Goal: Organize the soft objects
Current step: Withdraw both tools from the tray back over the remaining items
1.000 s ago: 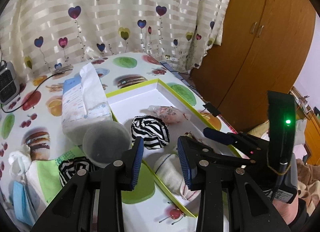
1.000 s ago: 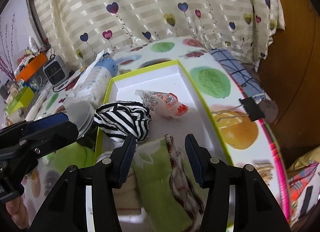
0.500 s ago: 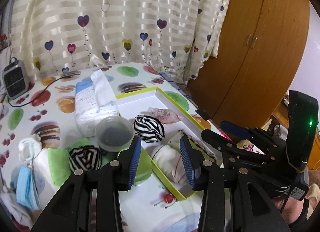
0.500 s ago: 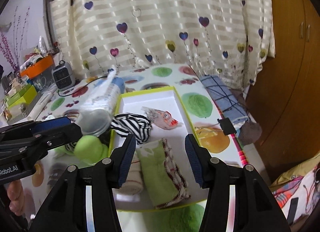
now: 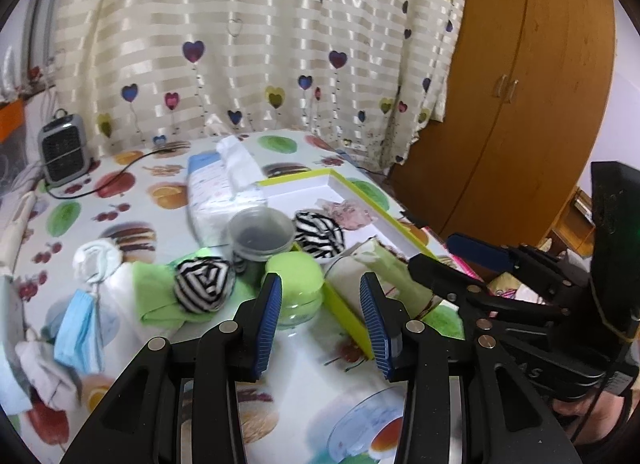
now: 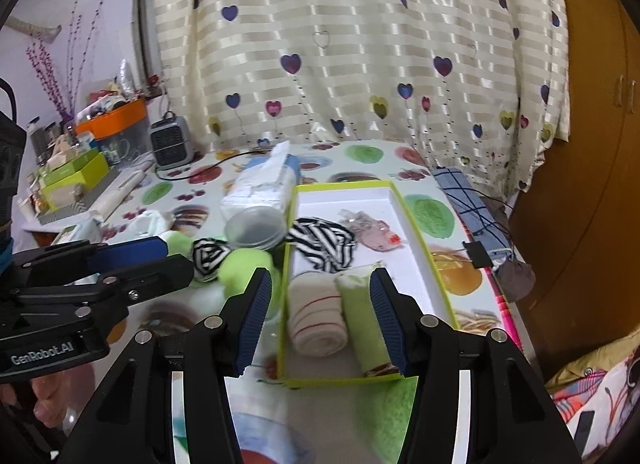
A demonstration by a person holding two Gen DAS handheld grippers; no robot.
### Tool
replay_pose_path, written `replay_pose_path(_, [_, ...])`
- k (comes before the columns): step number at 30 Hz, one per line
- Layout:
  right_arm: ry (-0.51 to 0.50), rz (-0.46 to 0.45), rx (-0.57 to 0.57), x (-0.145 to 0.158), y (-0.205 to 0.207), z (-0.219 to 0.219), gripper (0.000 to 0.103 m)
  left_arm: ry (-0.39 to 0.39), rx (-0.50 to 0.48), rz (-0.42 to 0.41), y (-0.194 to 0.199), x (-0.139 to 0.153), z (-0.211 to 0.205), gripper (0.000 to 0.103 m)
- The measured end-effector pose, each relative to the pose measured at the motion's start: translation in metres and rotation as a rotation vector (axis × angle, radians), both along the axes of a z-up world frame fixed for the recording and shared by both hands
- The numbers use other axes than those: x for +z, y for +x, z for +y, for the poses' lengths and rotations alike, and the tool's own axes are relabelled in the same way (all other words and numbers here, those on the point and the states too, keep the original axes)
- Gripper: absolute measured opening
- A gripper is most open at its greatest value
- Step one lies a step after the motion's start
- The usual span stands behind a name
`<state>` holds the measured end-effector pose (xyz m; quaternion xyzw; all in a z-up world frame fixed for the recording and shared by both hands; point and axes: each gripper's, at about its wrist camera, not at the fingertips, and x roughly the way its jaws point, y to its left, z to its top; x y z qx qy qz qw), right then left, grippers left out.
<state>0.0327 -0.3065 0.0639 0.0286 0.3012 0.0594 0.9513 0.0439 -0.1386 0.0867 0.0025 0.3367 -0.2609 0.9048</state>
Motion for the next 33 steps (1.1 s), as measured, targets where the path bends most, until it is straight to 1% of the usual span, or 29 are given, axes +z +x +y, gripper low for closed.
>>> replay_pose_path(7, [0.002,-0.015,0.063,0.005,-0.011,0.017,0.052,-0.002,0.049,-0.001,-0.011,-0.004,0.021,0.039])
replay_pose_path(13, [0.005,-0.011,0.113,0.004,-0.014,0.032,0.052,0.008,0.083,0.009,-0.016,-0.012,0.036,0.039])
replay_pose_path(25, [0.025,0.029,0.208,-0.006,-0.004,0.055,0.052,0.022,0.143,0.046,-0.007,-0.031,0.06,0.039])
replay_pose_path(33, [0.019,0.044,0.268,-0.012,-0.002,0.071,0.052,0.029,0.177,0.077,-0.006,-0.047,0.08,0.039])
